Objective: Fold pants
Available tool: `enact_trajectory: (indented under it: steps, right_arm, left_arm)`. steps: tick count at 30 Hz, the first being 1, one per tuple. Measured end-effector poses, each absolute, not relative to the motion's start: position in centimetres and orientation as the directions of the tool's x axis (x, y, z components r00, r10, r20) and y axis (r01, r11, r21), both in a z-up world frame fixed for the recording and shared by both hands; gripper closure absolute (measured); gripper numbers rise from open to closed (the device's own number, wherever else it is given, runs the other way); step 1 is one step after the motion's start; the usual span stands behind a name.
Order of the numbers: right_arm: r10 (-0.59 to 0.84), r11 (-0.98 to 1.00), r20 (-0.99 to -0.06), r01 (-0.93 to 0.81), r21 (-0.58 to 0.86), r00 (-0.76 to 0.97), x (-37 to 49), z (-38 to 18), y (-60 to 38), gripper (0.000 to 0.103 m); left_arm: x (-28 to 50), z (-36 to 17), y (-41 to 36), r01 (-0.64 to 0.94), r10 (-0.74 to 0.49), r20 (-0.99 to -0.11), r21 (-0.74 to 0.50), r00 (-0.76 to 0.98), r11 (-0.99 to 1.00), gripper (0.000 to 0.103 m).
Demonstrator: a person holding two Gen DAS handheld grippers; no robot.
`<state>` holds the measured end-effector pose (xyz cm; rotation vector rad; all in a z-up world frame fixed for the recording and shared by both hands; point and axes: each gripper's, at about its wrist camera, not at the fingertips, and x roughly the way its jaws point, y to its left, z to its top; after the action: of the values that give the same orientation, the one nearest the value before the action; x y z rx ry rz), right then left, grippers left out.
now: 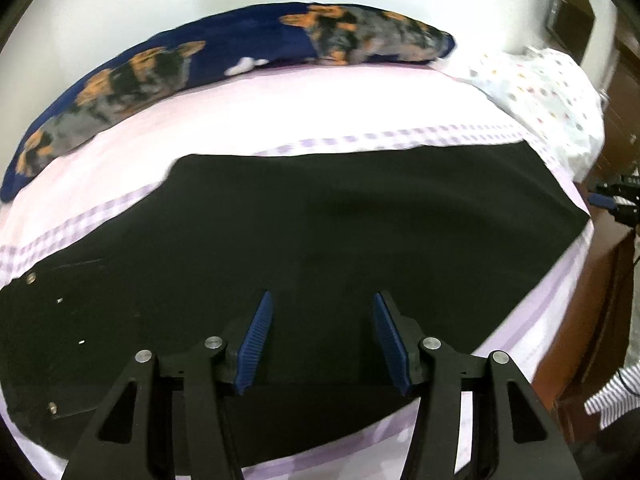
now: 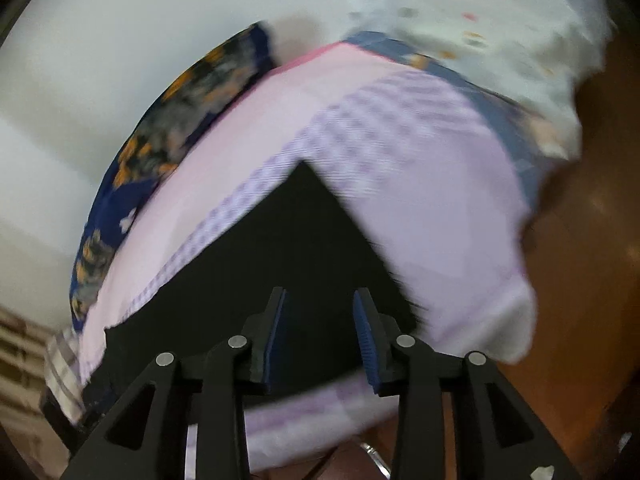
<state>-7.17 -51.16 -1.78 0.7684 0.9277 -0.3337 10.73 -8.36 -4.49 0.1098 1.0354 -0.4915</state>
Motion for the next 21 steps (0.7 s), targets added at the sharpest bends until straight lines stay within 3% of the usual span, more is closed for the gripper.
enact_trajectory:
  steps: [10,17,21]
  right_arm:
    - [0.18,0.539,-0.758,0.581,0.609,0.627,-10.7,-6.2,-51.7,0.07]
    - [0.141,0.529,-0.723,0.566,0.632,0.676,-9.4,-7.1,-52.2,0.072]
    - [0.132,0.513,-0.714,0.569,0.643,0.688,-8.2,-7.6,-52.8,0.092]
  left_arm:
    - [10.2,-4.8,-12.1,0.489,-0.365,-0.858,-0.159,0.361,0.858,0.049]
    - [10.0,-5.1,-12.7,0.493,-0.35,-0.867,-0.145,0.354,0.858,0.049]
    - [10.0,-5.6,-13.2,0.495,-0.342,-0.873,-0.139,0.347,0.858,0.049]
